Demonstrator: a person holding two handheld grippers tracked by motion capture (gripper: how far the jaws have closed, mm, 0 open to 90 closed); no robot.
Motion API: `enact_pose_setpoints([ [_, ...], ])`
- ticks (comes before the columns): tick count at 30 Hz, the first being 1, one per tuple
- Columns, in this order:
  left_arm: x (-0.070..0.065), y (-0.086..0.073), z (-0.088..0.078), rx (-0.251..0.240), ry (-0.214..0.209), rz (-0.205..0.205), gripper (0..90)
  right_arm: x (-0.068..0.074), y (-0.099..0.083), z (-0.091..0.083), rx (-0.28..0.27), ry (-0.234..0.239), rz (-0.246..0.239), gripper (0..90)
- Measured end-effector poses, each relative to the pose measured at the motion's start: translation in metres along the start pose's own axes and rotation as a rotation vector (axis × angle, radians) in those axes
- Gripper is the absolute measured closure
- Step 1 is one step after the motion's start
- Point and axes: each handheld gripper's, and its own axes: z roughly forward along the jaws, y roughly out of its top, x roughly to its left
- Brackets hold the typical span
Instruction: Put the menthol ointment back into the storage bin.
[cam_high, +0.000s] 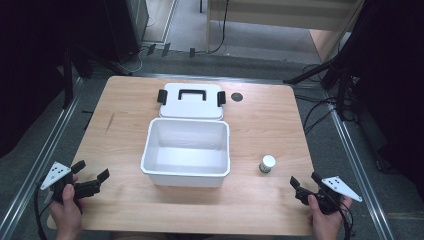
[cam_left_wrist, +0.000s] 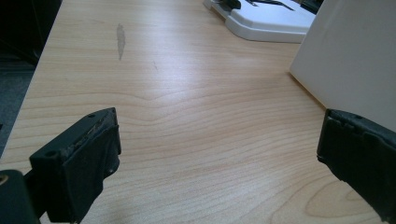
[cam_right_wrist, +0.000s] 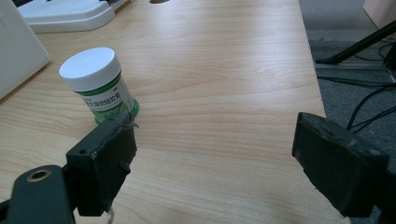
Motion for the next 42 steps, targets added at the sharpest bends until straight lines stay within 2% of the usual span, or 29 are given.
enact_pose_setpoints([
  [9,0.0,0.0,-0.001,-0.003,-0.002,-0.001,0.1,-0.001,0.001,0.002,0.02,0.012,0.002,14.1],
  [13,0.0,0.0,-0.001,-0.007,-0.001,0.001,0.1,0.001,0.004,0.004,0.071,0.034,0.008,14.8],
  [17,0.0,-0.001,-0.001,-0.011,-0.002,-0.002,0.1,0.005,0.016,0.004,0.139,0.063,-0.008,15.4],
  [20,0.0,-0.001,-0.001,-0.012,-0.004,-0.004,0.1,0.012,0.027,0.007,0.23,0.066,-0.051,15.6],
  [23,0.0,-0.001,-0.001,-0.011,-0.004,-0.005,0.1,0.021,0.038,0.013,0.358,0.062,-0.103,15.3],
  [24,0.0,-0.001,-0.001,-0.011,-0.004,-0.005,0.1,0.021,0.038,0.013,0.358,0.062,-0.103,15.3],
  [25,0.001,-0.001,-0.001,-0.011,-0.004,-0.005,0.1,0.027,0.045,0.017,0.445,0.066,-0.134,14.9],
  [29,0.001,-0.001,-0.001,-0.011,-0.005,-0.007,0.1,0.039,0.059,0.024,0.582,0.085,-0.187,14.4],
  [32,0.001,-0.001,-0.001,-0.011,-0.005,-0.007,0.1,0.046,0.068,0.031,0.662,0.091,-0.207,14.5],
  [36,0.001,-0.001,-0.001,-0.011,-0.008,-0.011,0.1,0.055,0.078,0.039,0.729,0.097,-0.242,14.4],
  [38,0.001,-0.001,-0.001,-0.011,-0.008,-0.012,0.1,0.059,0.084,0.042,0.757,0.103,-0.24,14.4],
  [42,0.001,0.0,-0.001,-0.008,-0.008,-0.01,0.1,0.067,0.093,0.049,0.826,0.101,-0.266,14.4],
])
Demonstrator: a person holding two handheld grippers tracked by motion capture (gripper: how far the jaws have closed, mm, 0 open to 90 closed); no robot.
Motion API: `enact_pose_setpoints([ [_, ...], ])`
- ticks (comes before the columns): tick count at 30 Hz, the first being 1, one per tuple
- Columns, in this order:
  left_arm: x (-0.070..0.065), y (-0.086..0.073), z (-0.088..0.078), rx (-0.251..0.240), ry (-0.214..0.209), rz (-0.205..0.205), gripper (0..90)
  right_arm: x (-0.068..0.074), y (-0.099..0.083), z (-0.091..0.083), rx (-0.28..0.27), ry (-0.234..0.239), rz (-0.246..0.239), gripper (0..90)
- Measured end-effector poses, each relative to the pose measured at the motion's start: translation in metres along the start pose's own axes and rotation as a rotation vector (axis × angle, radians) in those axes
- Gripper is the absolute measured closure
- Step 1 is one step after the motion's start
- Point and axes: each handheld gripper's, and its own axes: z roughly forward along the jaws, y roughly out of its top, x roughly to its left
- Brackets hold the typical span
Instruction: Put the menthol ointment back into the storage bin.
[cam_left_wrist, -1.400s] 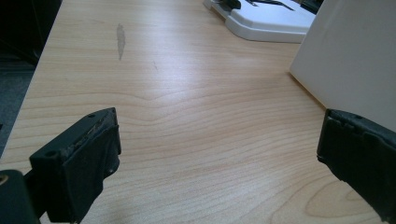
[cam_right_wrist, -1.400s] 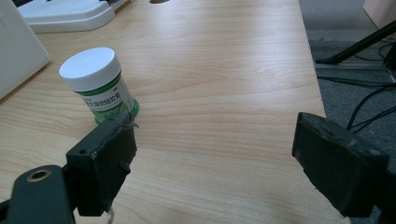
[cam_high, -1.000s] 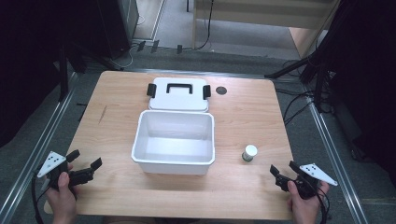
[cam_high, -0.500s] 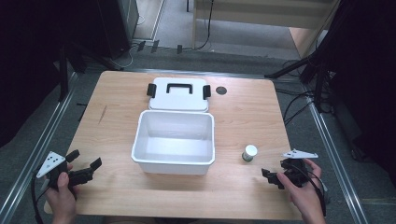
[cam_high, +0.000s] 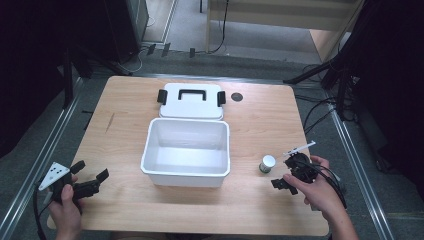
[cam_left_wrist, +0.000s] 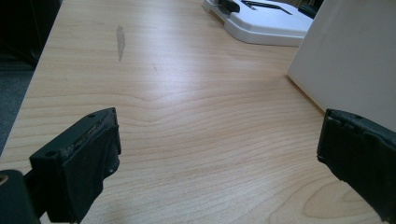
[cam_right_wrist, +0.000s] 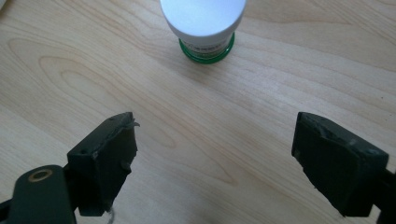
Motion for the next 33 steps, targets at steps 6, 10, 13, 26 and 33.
enact_pose_setpoints([
  [6,0.0,0.0,0.0,0.0,-0.002,-0.003,0.1,0.007,0.018,-0.001,0.093,-0.009,-0.04,14.4],
  [10,0.001,0.0,0.0,0.0,-0.002,-0.006,0.0,0.011,0.03,0.001,0.15,-0.014,-0.048,14.3],
  [13,0.001,0.0,0.0,0.0,-0.004,-0.007,0.1,0.015,0.039,0.001,0.179,-0.02,-0.064,14.4],
  [26,0.002,0.0,0.0,0.0,-0.005,-0.015,0.1,0.021,0.074,0.016,0.246,-0.079,-0.065,17.7],
  [33,0.002,0.0,0.001,0.0,-0.006,-0.016,0.1,0.015,0.083,0.024,0.256,-0.038,0.017,27.7],
])
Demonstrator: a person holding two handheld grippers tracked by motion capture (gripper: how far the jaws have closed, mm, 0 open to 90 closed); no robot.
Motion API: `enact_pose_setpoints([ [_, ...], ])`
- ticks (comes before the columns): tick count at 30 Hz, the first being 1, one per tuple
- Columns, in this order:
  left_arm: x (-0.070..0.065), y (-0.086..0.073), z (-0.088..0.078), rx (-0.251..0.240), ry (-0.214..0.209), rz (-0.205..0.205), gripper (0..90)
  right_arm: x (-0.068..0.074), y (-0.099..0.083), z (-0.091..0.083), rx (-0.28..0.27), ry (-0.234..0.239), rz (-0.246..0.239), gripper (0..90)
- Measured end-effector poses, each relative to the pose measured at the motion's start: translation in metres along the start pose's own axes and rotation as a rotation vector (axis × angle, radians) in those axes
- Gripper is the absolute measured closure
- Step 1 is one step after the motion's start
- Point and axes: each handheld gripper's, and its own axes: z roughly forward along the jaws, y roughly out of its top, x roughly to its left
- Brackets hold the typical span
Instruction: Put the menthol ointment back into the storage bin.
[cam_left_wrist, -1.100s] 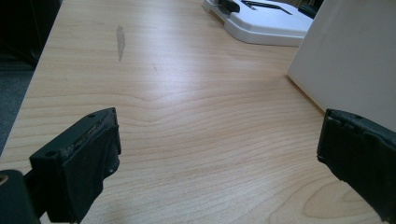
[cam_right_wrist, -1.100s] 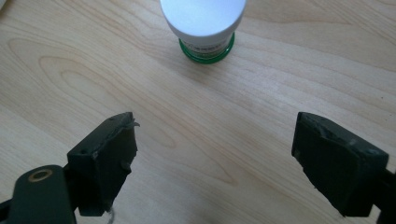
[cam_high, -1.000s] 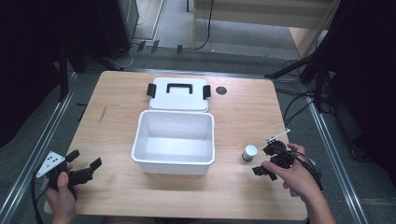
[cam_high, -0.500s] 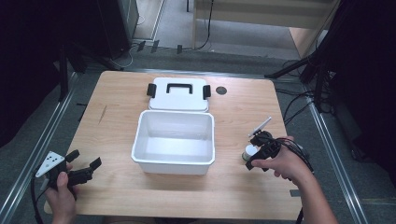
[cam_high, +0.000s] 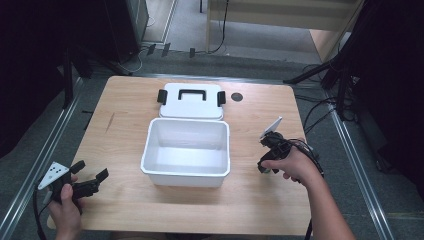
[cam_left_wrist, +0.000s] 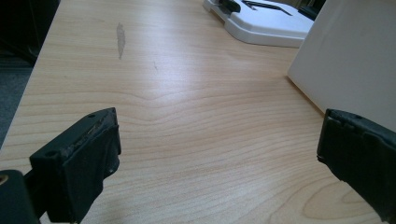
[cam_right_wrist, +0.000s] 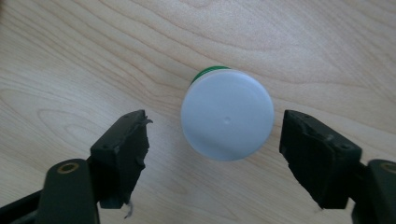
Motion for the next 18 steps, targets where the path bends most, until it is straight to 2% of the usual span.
enact_pose_setpoints([
  [6,0.0001,0.0,0.0,0.002,0.0,0.001,0.1,-0.004,0.006,0.0043,0.007,0.045,0.044,38.0],
  [9,0.0001,0.0,-0.0001,0.001,-0.002,-0.001,0.1,-0.0042,0.0085,0.0066,0.014,0.036,0.052,42.5],
  [13,0.0004,0.0,-0.0001,0.001,-0.003,-0.001,0.1,-0.0042,0.01,0.0078,0.022,0.005,0.048,50.4],
  [18,0.0004,0.0001,0.0,0.002,-0.003,0.0,0.1,-0.0033,0.01,0.0056,0.031,0.031,0.024,51.1],
])
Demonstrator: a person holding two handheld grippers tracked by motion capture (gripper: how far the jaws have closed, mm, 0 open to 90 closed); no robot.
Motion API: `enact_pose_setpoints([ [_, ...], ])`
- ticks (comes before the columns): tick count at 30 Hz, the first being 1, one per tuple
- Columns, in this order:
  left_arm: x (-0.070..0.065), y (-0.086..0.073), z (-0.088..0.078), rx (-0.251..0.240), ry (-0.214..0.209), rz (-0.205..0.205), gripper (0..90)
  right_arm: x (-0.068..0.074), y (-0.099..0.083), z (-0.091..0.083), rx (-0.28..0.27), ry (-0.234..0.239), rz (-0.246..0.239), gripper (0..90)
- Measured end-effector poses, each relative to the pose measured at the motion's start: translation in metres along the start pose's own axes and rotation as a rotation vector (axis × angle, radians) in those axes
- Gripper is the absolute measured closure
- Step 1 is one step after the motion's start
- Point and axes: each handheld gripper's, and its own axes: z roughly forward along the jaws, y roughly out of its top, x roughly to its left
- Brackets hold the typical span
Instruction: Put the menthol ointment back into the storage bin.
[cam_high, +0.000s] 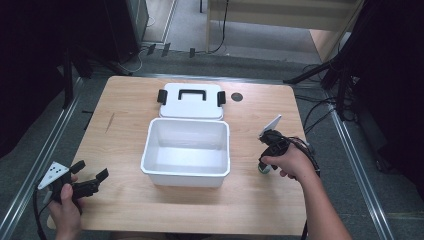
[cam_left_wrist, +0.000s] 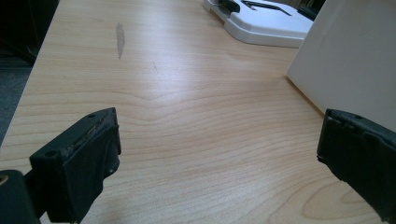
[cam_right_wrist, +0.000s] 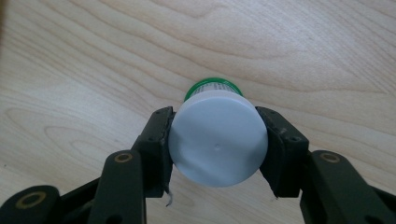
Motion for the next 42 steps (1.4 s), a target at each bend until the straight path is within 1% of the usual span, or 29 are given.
enact_pose_setpoints([
  [5,0.0,0.0,0.0,-0.001,0.0,0.0,0.1,0.003,0.002,-0.01,-0.016,0.001,-0.033,51.2],
  [10,0.0,0.0,0.0,-0.001,0.0,-0.001,0.1,0.008,0.005,-0.028,-0.028,0.006,-0.057,51.2],
  [11,0.0,0.0,0.0,-0.001,0.0,-0.001,0.1,0.008,0.006,-0.032,-0.03,0.006,-0.069,51.2],
  [13,0.0,0.0,0.0,0.0,0.0,-0.002,0.1,0.01,0.008,-0.041,-0.039,0.011,-0.07,51.2],
  [16,0.0,0.0,0.0,0.003,-0.003,-0.003,0.1,0.014,0.011,-0.053,-0.048,0.007,-0.092,51.2],
  [18,0.0,0.0,0.0,0.003,-0.003,-0.003,0.1,0.017,0.013,-0.061,-0.049,0.013,-0.095,51.2],
  [22,0.0,0.0,0.0,0.001,-0.003,-0.004,0.1,0.024,0.017,-0.074,-0.058,0.015,-0.12,51.2],
  [27,0.0,0.0,0.0,-0.001,-0.003,-0.004,0.1,0.034,0.024,-0.085,-0.066,0.019,-0.142,51.2],
  [32,0.001,0.0,0.0,-0.002,-0.004,-0.006,0.1,0.043,0.031,-0.097,-0.059,0.024,-0.167,51.3],
  [38,0.001,0.0,0.0,-0.006,-0.005,-0.012,0.1,0.051,0.037,-0.115,-0.063,0.02,-0.185,51.3],
  [42,0.001,0.0,0.0,-0.006,-0.005,-0.011,0.1,0.057,0.041,-0.128,-0.079,0.024,-0.196,51.3],
])
